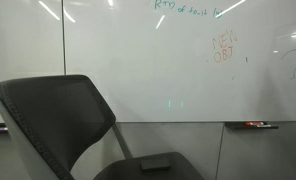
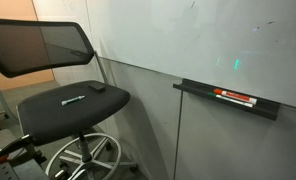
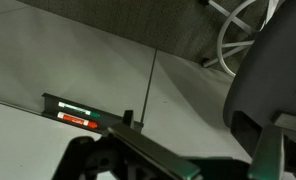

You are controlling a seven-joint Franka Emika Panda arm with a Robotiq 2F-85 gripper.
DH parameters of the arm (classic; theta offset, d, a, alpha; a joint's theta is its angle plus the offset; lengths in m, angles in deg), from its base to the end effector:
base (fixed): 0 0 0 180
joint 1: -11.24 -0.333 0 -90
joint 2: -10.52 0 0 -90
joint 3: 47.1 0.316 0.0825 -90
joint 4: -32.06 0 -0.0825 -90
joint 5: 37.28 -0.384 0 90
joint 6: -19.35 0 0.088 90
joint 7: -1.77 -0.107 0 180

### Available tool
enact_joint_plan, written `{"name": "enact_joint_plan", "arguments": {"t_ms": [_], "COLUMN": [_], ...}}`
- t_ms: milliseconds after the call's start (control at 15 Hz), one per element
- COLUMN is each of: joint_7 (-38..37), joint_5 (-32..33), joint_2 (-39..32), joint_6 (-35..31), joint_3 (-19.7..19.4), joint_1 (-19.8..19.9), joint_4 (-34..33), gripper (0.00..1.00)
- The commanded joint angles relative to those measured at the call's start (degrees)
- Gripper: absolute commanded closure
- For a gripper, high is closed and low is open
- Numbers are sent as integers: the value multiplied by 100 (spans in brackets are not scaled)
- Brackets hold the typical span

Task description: Use the marker on the seat to write on the whiteboard.

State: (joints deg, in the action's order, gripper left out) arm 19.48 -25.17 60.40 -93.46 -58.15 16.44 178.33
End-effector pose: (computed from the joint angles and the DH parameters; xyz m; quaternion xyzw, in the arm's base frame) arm 0.3018 -0.1139 0.5553 0.9878 0.0630 0.1267 0.0644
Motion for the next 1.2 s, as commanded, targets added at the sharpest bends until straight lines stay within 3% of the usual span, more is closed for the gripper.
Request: {"name": "enact_joint_plan", "arguments": {"t_ms": [0, 333, 800, 1133], "joint_7": [-14, 274, 973, 1371], "joint_5": [13, 100, -144, -282], "joint_2": [-1, -425, -1621, -2419], "joint_6": [13, -162, -628, -627], "joint_3": [-13, 136, 584, 910], "joint_1": [-22, -321, -1400, -1865], "joint_4": [-10, -107, -362, -522], "gripper": [0, 0, 0, 0]}}
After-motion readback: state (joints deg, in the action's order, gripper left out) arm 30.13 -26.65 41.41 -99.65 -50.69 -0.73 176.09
